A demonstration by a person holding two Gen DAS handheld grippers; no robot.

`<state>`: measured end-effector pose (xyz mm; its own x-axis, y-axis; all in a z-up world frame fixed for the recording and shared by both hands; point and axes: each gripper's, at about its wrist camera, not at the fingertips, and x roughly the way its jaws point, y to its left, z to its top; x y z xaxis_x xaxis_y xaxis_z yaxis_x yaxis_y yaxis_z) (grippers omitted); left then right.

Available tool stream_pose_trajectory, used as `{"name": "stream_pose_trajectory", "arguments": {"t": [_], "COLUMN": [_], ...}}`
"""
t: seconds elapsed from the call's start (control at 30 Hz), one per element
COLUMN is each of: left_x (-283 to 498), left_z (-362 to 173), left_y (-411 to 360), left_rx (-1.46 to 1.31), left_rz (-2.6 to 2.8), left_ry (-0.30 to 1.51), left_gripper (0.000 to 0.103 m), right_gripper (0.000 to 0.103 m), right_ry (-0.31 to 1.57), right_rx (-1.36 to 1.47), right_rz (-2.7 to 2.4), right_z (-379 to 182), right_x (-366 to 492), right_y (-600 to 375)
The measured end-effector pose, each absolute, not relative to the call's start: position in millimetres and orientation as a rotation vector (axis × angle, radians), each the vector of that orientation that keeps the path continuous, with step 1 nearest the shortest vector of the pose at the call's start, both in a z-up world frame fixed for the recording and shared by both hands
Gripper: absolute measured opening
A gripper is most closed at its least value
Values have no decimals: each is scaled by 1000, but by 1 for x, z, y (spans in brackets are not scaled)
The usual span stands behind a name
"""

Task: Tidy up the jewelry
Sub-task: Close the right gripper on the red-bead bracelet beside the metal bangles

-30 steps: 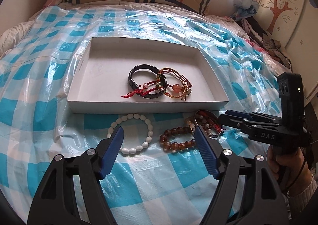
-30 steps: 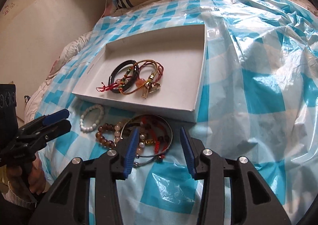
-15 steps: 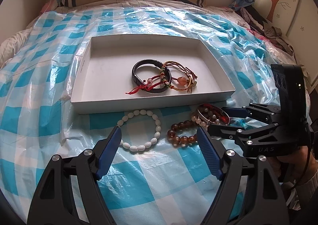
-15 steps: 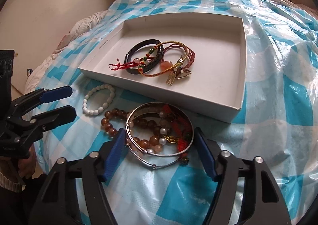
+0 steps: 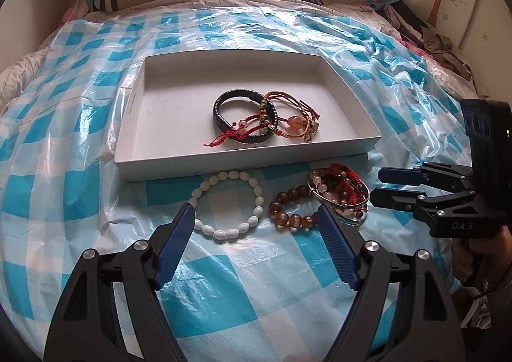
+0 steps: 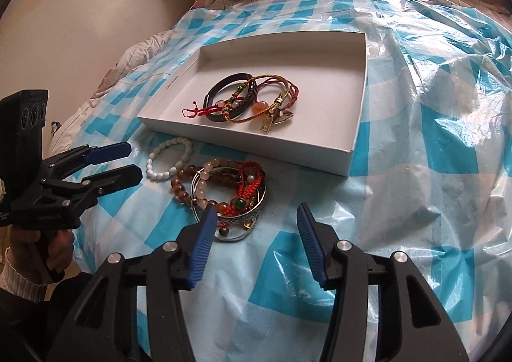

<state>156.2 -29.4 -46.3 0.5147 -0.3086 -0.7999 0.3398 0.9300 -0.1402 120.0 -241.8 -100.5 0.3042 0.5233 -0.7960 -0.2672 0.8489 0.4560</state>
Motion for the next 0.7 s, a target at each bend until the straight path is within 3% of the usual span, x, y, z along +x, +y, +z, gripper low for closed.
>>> {"name": "stream_pose_trajectory", "arguments": {"t": [0.17,0.47,0.7], "left_x": [162,180,200], "left_z": [-48,-75,-62], "left_y": [-62,-119,-87], "left_rx": [105,275,38], "left_rz": [-536,-596,-513], "left_ry": [944,985,958], "left_gripper": [76,79,81], "right_gripper": [58,60,62], "right_ry": [1140,1167,1154], "right_rx": [297,366,342], "right_rz": [470,451,497], "right_z": [-103,-113,-111], "right_x": [118,109,112], "right_y": [-258,-277,-262]}}
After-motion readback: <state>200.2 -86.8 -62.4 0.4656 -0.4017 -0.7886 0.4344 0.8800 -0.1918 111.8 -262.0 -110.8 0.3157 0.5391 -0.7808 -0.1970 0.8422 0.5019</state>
